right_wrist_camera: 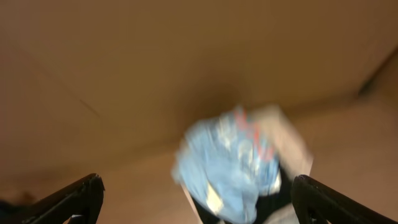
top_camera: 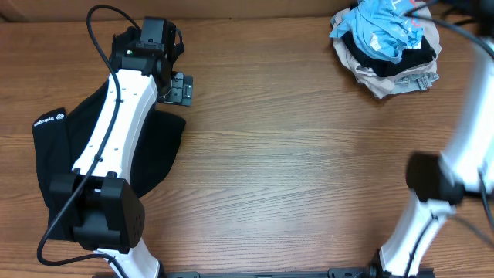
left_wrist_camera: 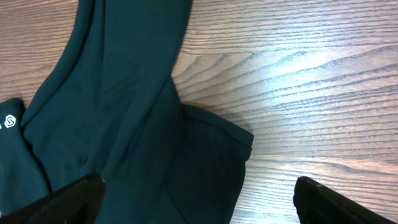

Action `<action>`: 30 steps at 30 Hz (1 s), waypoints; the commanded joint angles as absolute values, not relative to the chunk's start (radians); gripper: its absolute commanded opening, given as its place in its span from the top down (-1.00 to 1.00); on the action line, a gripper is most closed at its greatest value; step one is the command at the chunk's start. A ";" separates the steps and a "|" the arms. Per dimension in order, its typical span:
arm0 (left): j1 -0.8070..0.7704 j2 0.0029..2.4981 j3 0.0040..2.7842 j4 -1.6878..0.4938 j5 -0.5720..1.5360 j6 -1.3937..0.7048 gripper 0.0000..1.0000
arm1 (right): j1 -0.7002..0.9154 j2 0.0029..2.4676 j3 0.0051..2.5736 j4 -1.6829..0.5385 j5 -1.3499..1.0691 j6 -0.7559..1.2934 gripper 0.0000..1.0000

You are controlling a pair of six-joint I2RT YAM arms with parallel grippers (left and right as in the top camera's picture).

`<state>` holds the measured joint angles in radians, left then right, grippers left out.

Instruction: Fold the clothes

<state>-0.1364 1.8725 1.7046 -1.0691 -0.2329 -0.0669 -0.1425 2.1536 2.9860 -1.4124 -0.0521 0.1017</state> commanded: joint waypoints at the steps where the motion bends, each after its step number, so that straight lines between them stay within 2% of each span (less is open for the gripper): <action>1: -0.131 1.885 1.723 -1.069 -0.235 -0.048 -1.00 | -0.139 1.934 3.035 -1.417 -0.054 0.105 -1.00; 11: -0.131 1.885 1.723 -1.069 -0.235 -0.048 -1.00 | -0.139 1.716 3.035 -1.457 -0.053 0.105 -1.00; 21: -0.131 1.885 1.723 -1.069 -0.235 -0.048 -1.00 | -0.134 1.675 2.992 -1.640 -0.054 0.109 -1.00; 25: -0.131 1.885 1.723 -1.069 -0.235 -0.048 -1.00 | -0.105 1.576 2.796 -1.576 -0.054 0.109 -1.00; 30: -0.131 1.885 1.723 -1.069 -0.235 -0.048 -1.00 | -0.101 1.357 2.347 -1.333 -0.055 0.109 -1.00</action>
